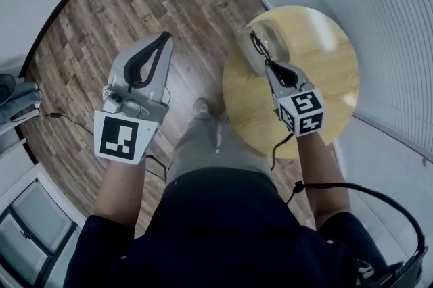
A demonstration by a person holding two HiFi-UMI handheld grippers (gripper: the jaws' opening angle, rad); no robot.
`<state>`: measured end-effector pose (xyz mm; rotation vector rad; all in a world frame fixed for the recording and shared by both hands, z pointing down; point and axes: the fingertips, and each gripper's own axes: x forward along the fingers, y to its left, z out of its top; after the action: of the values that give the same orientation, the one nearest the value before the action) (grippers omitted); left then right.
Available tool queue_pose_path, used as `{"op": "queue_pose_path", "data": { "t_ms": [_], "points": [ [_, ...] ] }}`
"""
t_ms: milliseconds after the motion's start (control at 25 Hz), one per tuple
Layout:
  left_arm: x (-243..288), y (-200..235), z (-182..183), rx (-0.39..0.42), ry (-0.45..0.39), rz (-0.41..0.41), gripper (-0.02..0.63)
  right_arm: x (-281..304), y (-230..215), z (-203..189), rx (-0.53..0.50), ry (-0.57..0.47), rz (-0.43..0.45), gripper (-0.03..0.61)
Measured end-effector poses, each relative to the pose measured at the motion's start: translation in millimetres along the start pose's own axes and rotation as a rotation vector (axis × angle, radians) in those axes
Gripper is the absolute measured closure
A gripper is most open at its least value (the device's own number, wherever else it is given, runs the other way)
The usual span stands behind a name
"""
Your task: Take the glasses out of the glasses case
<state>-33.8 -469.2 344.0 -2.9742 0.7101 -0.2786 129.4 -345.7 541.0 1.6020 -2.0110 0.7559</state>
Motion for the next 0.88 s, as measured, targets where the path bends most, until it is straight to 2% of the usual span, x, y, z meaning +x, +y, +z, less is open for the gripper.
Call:
{"op": "queue_pose_path", "data": {
  "t_ms": [320, 560, 880],
  "points": [
    [-9.1, -14.1, 60.0, 0.094, -0.101, -0.032, 0.611, -60.4, -6.9, 51.4, -0.008, -0.124, -0.067, 0.546],
    [-31.5, -26.6, 84.3, 0.089, -0.144, -0.027, 0.611, -106.2, 0.8, 72.3, -0.044, -0.186, -0.088, 0.546],
    [-56.4, -31.0, 131.8, 0.147, -0.223, -0.028, 0.609, -160.6, 10.3, 99.8, -0.061, -0.263, -0.137, 0.546]
  ]
}}
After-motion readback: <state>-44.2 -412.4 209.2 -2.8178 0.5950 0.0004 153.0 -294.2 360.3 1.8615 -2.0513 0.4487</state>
